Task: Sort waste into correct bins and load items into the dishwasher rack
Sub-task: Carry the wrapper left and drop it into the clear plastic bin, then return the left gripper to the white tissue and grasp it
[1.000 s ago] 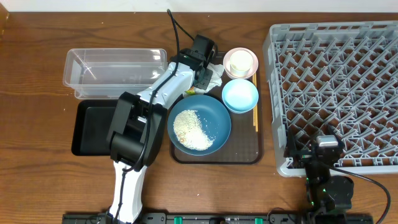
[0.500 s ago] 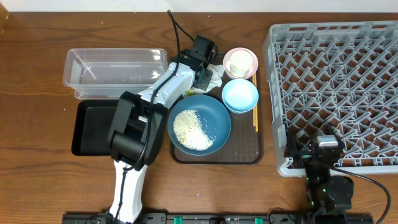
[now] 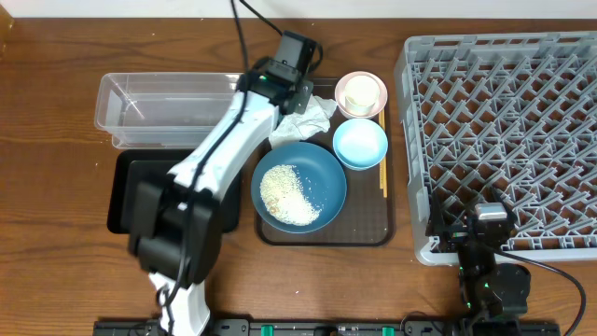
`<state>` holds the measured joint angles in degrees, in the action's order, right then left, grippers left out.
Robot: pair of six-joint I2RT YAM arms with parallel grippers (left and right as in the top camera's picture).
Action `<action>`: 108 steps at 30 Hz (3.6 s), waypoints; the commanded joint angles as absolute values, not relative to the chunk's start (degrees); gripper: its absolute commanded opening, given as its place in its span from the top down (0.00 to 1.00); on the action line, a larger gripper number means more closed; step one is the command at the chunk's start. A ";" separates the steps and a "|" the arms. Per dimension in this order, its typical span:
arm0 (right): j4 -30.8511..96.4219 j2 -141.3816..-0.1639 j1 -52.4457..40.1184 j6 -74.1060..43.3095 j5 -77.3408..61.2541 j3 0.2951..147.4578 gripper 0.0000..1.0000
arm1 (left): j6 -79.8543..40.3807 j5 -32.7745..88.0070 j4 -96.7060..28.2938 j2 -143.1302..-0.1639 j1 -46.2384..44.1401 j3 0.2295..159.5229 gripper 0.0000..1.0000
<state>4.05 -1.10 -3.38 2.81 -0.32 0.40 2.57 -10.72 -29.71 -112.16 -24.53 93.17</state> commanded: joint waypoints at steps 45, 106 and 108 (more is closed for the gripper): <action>4.27 -1.04 -2.59 3.49 -0.67 0.32 0.01 | -6.72 3.46 -45.43 -106.91 -2.59 92.86 0.62; 4.27 -1.04 -2.59 3.46 -0.67 0.32 0.01 | -31.40 0.36 -34.98 -119.20 -23.92 92.84 0.21; 4.27 -1.02 -2.59 3.49 -0.67 0.32 0.01 | -31.40 0.36 -34.46 -120.09 -23.92 92.84 0.20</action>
<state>4.05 -1.10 -3.38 2.81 -0.30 0.40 -31.31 1.87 -34.92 -118.78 -23.86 93.08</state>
